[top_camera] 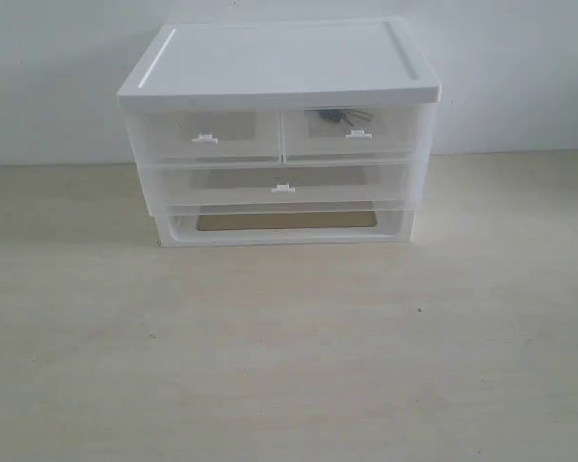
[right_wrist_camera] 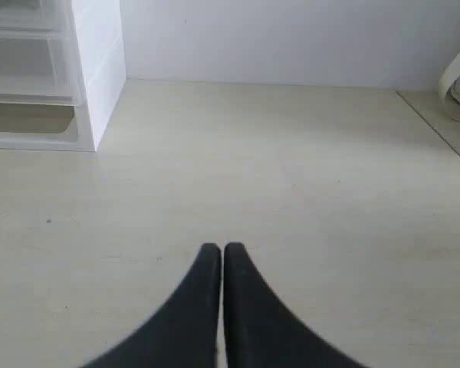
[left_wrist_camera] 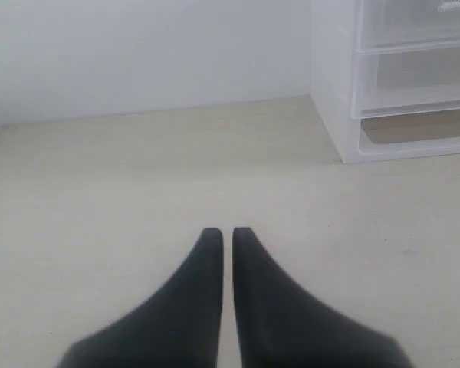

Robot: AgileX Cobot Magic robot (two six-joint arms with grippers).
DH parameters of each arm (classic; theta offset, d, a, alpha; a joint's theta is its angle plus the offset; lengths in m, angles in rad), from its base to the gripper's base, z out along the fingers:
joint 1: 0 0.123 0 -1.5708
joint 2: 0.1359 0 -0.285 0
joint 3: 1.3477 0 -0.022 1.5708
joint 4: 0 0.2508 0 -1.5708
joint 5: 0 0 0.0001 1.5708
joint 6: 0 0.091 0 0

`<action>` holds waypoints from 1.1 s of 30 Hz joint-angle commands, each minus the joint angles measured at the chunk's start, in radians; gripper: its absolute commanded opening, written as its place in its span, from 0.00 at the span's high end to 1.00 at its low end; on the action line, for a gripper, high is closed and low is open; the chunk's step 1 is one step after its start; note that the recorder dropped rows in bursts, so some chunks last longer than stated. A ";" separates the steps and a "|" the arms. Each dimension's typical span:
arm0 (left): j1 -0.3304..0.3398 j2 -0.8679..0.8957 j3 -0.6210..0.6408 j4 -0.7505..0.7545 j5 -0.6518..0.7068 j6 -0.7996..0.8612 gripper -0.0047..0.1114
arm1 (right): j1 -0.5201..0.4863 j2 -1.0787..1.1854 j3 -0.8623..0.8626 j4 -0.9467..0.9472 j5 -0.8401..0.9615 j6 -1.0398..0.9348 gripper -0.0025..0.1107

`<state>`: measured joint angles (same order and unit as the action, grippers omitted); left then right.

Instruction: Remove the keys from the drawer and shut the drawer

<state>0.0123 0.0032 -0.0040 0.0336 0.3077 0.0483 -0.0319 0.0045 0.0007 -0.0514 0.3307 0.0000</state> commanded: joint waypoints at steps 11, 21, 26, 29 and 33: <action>-0.003 -0.003 0.004 -0.034 -0.185 0.042 0.92 | -0.005 -0.005 -0.001 -0.011 -0.042 0.000 0.98; -0.003 -0.003 0.004 -0.127 -0.687 -0.388 0.92 | -0.005 -0.005 -0.001 -0.007 -0.372 0.000 0.98; -0.003 -0.003 0.004 -0.073 -0.946 -0.506 0.92 | -0.005 -0.005 -0.001 -0.007 -0.619 0.000 0.98; -0.003 -0.003 -0.058 -0.067 -0.915 -0.506 0.92 | -0.005 -0.005 -0.001 -0.007 -0.833 0.032 0.98; -0.003 0.075 -0.165 -0.011 -0.887 -0.506 0.92 | -0.005 -0.005 -0.001 -0.007 -1.093 0.183 0.98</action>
<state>0.0123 0.0244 -0.1061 -0.0250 -0.5823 -0.4446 -0.0319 0.0024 0.0007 -0.0514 -0.5615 0.0833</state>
